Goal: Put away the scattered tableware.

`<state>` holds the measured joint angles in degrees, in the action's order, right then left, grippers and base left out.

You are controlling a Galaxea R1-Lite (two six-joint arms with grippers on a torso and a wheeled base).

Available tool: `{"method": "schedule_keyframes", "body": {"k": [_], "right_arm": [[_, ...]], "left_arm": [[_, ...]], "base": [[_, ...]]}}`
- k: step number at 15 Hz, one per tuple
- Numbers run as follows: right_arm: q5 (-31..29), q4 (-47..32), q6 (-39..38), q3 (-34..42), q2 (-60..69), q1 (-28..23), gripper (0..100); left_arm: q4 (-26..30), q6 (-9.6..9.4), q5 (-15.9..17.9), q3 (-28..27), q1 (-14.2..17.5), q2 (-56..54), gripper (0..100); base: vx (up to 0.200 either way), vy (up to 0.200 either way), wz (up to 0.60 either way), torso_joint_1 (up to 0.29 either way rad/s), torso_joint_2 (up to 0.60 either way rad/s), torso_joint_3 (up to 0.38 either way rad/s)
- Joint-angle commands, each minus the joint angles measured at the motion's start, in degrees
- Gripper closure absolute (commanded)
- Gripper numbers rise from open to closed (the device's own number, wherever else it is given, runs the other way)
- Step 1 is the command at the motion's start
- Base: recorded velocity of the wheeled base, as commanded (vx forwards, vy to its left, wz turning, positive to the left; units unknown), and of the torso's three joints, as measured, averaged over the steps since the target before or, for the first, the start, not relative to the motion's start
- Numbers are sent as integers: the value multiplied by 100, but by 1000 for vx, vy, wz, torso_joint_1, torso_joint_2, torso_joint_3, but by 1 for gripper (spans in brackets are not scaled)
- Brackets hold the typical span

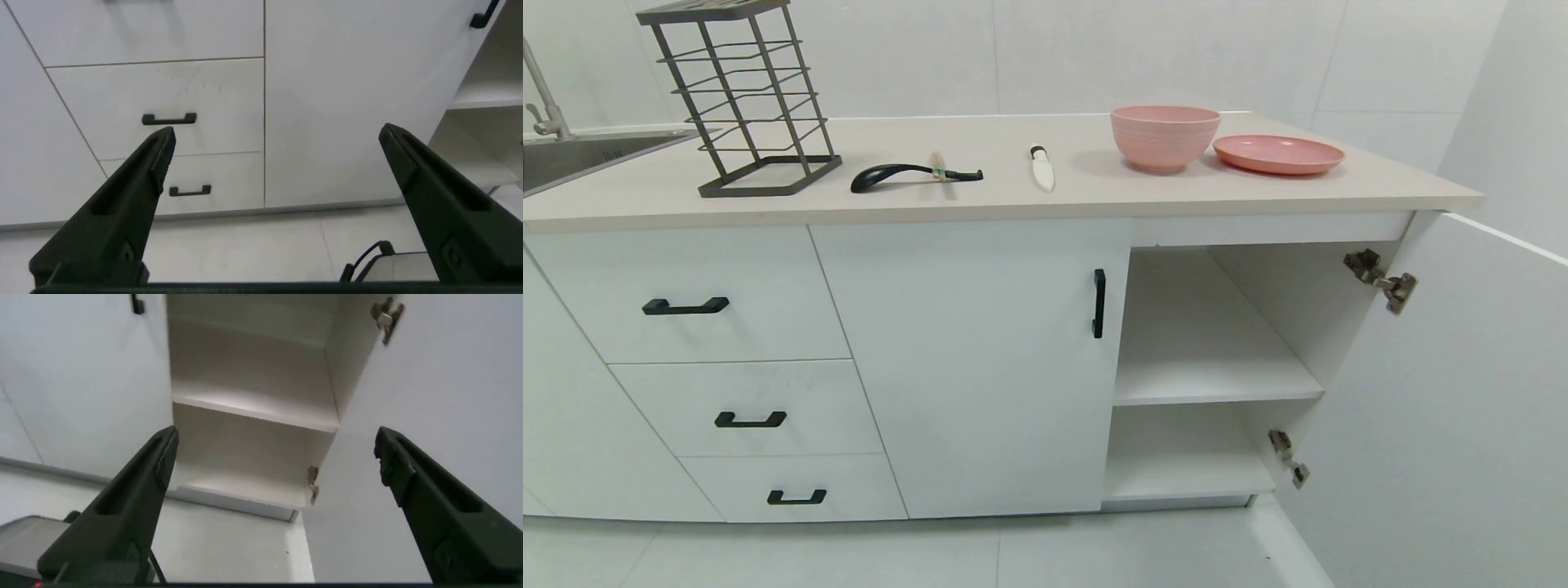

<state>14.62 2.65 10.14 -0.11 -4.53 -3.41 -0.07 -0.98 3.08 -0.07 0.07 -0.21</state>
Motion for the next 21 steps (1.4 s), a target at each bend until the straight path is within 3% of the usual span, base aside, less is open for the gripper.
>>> {"method": "schedule_keyframes", "body": {"k": [1,3,5,7,8,9,14,17,21], "right_arm": [[226,26,120,11,5,130,0],[287,52,76,11,436,333,0],[903,52,304,11,453,341,0],[516,43,243,11,453,333,0],[-776,17,-469,11,453,333,0],[-1602,-405,-1208,-24,453,341,0],[-1506,-291,-1137,2,453,341,0],[-1506,-291,-1137,2,453,350,0],[-1506,-291,-1137,2,453,341,0]], "left_arm": [[-1,10,8,7,1,21,0],[7,-26,8,7,1,21,0],[7,10,-1,7,1,21,0],[7,-8,-1,7,1,21,0],[7,10,-1,7,1,21,0],[7,18,-36,7,1,21,0],[7,27,-62,7,1,21,0],[-1,36,-71,7,1,21,0],[7,18,-97,7,1,21,0]], "base": [[0,0,0,0,0,0],[0,0,0,0,0,0],[0,0,0,0,0,0],[0,0,0,0,0,0],[0,0,0,0,0,0],[0,0,0,0,0,0],[0,0,0,0,0,0],[200,-200,0,-1,4,4],[0,-100,0,4,2,0]]}}
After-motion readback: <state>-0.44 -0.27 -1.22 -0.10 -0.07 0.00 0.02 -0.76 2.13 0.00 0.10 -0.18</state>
